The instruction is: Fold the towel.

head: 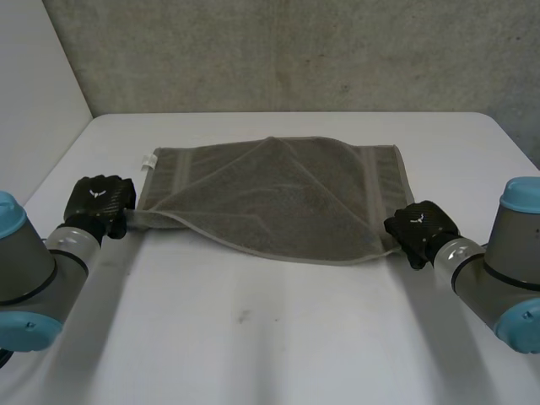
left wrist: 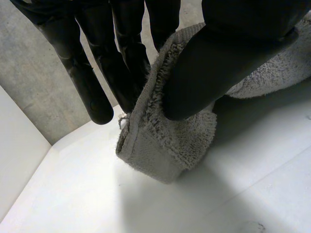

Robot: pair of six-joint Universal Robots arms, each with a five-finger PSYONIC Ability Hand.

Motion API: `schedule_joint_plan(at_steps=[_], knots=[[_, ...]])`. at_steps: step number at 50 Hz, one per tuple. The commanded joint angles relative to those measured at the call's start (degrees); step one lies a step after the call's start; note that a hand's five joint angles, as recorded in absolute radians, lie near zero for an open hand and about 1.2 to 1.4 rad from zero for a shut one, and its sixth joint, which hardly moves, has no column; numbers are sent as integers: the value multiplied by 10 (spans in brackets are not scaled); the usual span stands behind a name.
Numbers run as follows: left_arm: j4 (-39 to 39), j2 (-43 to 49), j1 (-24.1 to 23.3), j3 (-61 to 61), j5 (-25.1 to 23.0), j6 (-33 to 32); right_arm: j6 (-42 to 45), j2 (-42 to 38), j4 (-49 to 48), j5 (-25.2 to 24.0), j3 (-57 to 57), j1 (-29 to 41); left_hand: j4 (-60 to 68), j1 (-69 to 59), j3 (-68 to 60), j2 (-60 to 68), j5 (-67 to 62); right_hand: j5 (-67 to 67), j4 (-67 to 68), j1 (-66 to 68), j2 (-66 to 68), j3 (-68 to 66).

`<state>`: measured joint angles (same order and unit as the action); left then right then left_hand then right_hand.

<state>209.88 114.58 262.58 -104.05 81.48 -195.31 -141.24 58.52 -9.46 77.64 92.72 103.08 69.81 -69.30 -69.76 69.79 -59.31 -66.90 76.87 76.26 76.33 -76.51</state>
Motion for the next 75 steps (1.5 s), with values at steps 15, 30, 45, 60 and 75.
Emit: schedule_joint_plan(at_steps=[15, 30, 45, 60, 75], knots=[[-54, -166, 5, -200, -2, -161, 140, 175, 277, 10, 50, -104, 102, -107, -102, 102, -107, -31, 31, 37, 37, -35], [-115, -288, 74, -226, -156, -164, 234, 225, 365, -71, 27, -155, 102, -107, -102, 102, -107, -31, 31, 37, 37, -35], [-79, 108, -8, 186, -89, -165, 124, -57, 322, -12, -299, -70, 102, -107, -102, 102, -107, -31, 31, 37, 37, -35], [-107, 309, -34, 482, -27, -167, 103, -265, 227, 47, -584, -14, 102, -107, -102, 102, -107, -31, 31, 37, 37, -35], [-143, 369, -46, 565, -17, -168, 101, -365, 200, 54, -706, -10, -576, 571, 575, -576, 571, 669, -669, -663, -663, 665]])
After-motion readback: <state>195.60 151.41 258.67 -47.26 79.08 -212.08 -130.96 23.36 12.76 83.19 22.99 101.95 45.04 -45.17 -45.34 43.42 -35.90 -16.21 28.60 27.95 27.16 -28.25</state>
